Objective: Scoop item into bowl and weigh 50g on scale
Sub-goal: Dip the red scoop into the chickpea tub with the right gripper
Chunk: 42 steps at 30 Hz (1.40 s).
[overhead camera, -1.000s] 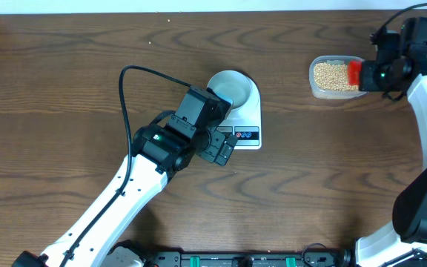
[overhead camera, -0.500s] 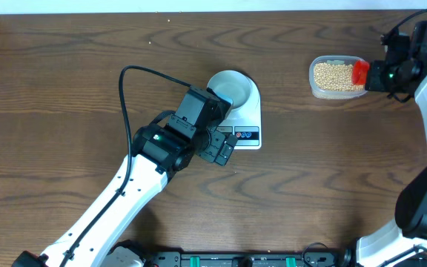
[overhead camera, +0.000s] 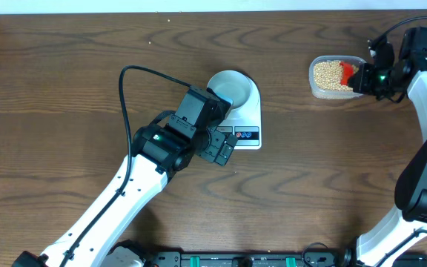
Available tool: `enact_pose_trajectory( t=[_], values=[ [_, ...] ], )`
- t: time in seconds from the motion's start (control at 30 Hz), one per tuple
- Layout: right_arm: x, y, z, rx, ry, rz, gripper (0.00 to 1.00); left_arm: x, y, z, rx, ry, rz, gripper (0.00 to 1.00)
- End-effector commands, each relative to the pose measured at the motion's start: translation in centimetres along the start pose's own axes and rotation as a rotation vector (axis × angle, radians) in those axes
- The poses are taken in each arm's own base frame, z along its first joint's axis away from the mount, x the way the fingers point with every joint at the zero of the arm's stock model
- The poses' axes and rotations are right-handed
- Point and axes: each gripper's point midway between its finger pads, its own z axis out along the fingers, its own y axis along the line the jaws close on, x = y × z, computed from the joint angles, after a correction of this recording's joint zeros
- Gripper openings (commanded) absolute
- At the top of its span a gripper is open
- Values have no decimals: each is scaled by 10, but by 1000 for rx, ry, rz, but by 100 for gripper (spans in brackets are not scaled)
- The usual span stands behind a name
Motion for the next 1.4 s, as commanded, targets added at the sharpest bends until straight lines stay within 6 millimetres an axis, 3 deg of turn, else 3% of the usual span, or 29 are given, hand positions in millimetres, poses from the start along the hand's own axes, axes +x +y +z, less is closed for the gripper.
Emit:
enact_pose_trajectory(
  t=[0.0,0.17,0.43,0.9,1.37],
  values=[
    [5,11,4,-148,12,88,1,2,1,1,6,7,9,99],
    [7,-6,4,-199,14,194,1,2,1,1,6,7,9,99],
    [21,-24,27,-363,58,332,1,2,1,1,6,7,9,99],
    [4,-34,-14,-578,-57,399,1,2,1,1,6,7,9,99],
    [0,-33,-29,-663,-99,395,1,2,1,1,6,7,9,99]
  ],
)
